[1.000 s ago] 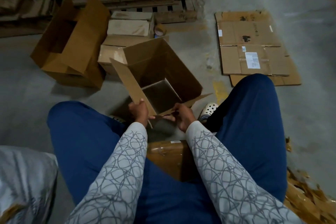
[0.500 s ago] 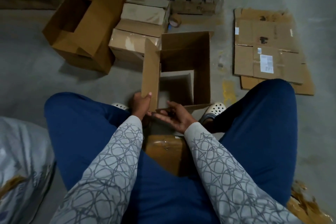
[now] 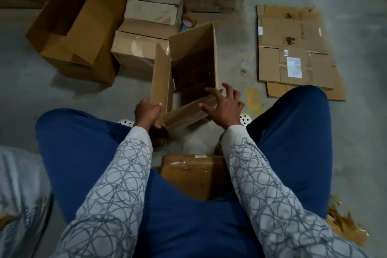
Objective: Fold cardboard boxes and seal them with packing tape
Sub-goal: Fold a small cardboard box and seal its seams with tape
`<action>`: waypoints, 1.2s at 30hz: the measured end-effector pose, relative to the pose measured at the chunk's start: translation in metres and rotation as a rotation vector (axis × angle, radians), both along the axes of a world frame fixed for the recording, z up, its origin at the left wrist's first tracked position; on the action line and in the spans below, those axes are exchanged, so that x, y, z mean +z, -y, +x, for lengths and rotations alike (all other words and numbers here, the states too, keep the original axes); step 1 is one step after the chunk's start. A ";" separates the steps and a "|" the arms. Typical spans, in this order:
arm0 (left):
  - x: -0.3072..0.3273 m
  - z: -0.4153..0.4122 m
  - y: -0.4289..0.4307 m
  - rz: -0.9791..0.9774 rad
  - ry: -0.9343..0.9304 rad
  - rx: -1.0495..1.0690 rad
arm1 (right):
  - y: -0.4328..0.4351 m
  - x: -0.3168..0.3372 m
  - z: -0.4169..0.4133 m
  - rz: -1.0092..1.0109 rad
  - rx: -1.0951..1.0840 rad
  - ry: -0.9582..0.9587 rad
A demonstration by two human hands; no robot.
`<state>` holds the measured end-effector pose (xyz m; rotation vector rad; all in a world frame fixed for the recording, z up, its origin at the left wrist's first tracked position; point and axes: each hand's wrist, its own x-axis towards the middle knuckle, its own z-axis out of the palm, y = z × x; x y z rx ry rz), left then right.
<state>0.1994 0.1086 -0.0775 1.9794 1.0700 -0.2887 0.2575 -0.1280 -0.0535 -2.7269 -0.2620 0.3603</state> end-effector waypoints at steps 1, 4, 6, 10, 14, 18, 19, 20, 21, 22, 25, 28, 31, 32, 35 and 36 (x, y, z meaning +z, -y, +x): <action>0.000 -0.001 0.001 0.005 -0.005 -0.006 | 0.001 -0.001 -0.001 -0.012 0.008 -0.058; 0.002 -0.001 0.008 0.036 0.022 -0.011 | 0.000 -0.001 -0.009 -0.047 0.022 -0.064; 0.002 -0.001 0.012 0.014 0.064 0.066 | 0.000 0.002 -0.017 -0.081 0.028 -0.012; 0.005 0.000 0.017 0.008 0.139 0.142 | 0.002 0.008 -0.032 -0.041 -0.074 -0.018; 0.005 0.004 0.023 -0.017 0.153 0.100 | 0.001 0.005 -0.040 -0.084 -0.034 0.002; 0.002 0.005 0.029 0.117 0.175 -0.130 | -0.004 -0.006 -0.049 0.114 -0.165 0.015; 0.001 0.005 0.032 0.112 0.168 -0.164 | -0.005 -0.008 -0.049 0.176 -0.224 0.027; 0.000 0.004 0.035 0.109 0.154 -0.186 | -0.005 -0.007 -0.047 0.208 -0.257 0.027; -0.001 0.003 0.038 0.122 0.127 -0.212 | -0.004 -0.008 -0.044 0.214 -0.265 0.006; -0.001 0.001 0.041 0.153 0.109 -0.249 | -0.004 -0.009 -0.042 0.211 -0.256 -0.034; 0.000 0.000 0.047 0.271 0.056 -0.405 | -0.002 -0.013 -0.038 0.207 -0.244 -0.118; -0.001 -0.001 0.055 0.342 -0.004 -0.545 | -0.005 -0.011 -0.041 0.166 -0.377 -0.016; -0.003 -0.002 0.059 0.297 -0.033 -0.585 | -0.002 -0.008 -0.042 0.062 -0.481 -0.039; -0.004 -0.001 0.059 0.273 -0.053 -0.602 | 0.001 -0.010 -0.040 0.046 -0.456 -0.077; 0.000 0.002 0.056 0.227 -0.137 -0.697 | 0.008 -0.020 -0.034 0.140 -0.292 -0.218; 0.004 0.002 0.055 0.201 -0.160 -0.733 | 0.006 -0.021 -0.034 0.161 -0.229 -0.244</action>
